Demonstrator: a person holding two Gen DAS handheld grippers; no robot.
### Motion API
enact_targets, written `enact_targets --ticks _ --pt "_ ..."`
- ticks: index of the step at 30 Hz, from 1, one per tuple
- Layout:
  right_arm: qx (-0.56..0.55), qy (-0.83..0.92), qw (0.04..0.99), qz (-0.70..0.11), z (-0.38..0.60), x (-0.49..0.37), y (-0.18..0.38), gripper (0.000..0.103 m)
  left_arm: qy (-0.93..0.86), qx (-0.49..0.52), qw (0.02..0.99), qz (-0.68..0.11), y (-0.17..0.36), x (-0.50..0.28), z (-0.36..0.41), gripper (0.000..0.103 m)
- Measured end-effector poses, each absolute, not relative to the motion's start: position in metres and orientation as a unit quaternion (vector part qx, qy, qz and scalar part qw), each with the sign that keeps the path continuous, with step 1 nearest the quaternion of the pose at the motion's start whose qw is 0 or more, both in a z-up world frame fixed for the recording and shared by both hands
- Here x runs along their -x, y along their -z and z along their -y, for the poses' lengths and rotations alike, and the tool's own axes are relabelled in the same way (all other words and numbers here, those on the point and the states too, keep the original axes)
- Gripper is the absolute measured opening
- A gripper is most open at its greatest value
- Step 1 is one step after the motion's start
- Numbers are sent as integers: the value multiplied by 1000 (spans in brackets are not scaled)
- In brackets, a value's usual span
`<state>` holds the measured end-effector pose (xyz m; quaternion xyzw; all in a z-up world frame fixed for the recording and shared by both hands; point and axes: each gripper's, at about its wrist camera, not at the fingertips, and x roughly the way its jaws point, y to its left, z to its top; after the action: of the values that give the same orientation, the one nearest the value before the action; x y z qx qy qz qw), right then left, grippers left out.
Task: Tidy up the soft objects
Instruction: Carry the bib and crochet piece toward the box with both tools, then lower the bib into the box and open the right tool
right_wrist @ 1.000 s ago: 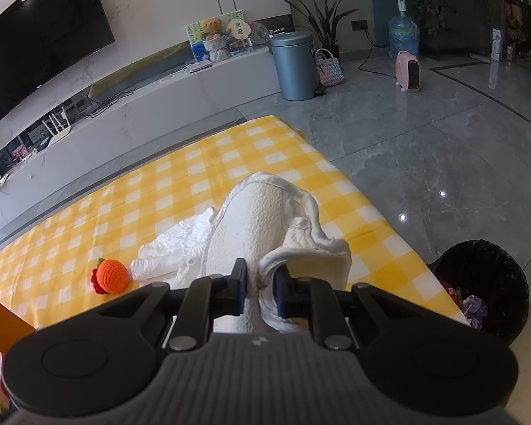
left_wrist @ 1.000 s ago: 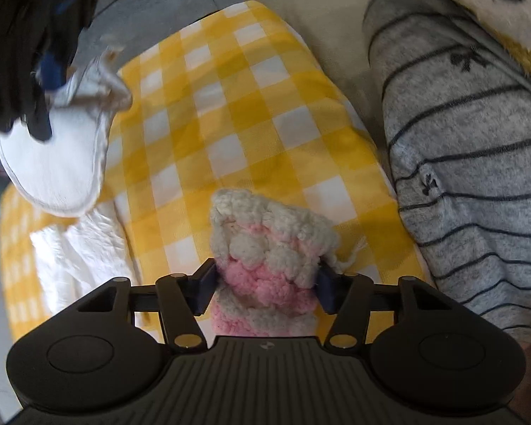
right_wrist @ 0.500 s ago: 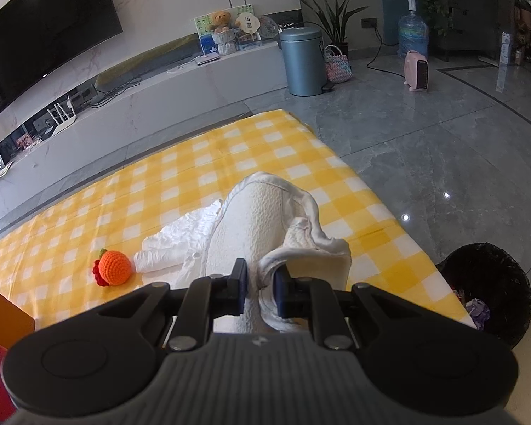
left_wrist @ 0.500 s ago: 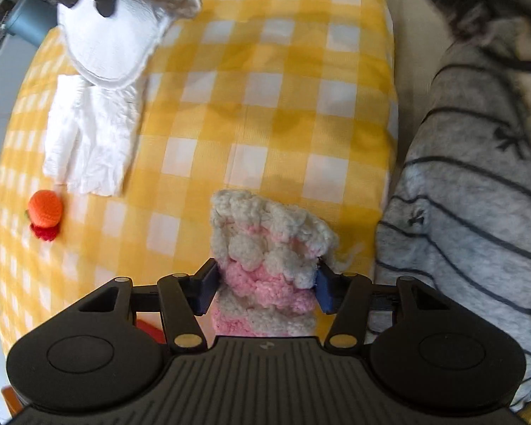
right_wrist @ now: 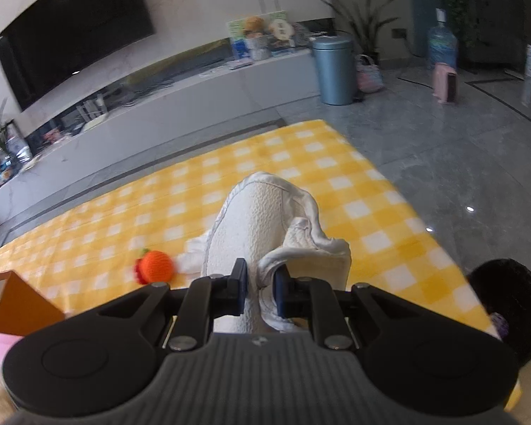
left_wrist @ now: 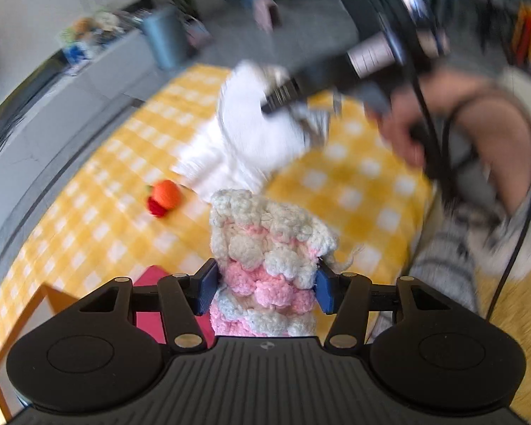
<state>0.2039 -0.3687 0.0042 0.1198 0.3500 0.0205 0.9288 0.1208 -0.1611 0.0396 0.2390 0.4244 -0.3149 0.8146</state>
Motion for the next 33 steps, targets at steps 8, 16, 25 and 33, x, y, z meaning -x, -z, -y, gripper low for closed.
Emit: enact_targets --ticks 8,16,25,33 --pt "-119 -128 925 -337 323 -192 -21 14 244 -113 886 -377 -76 -117 87 63" --pt "-123 -165 926 -318 301 -169 -41 14 157 -66 937 -304 -96 -97 28 63" --pt "-126 -258 915 -285 272 -144 -78 15 137 34 949 -281 -77 -94 -46 63" --pt "-82 -344 886 -300 172 -128 -92 15 99 79 954 -272 -75 -85 -100 63"
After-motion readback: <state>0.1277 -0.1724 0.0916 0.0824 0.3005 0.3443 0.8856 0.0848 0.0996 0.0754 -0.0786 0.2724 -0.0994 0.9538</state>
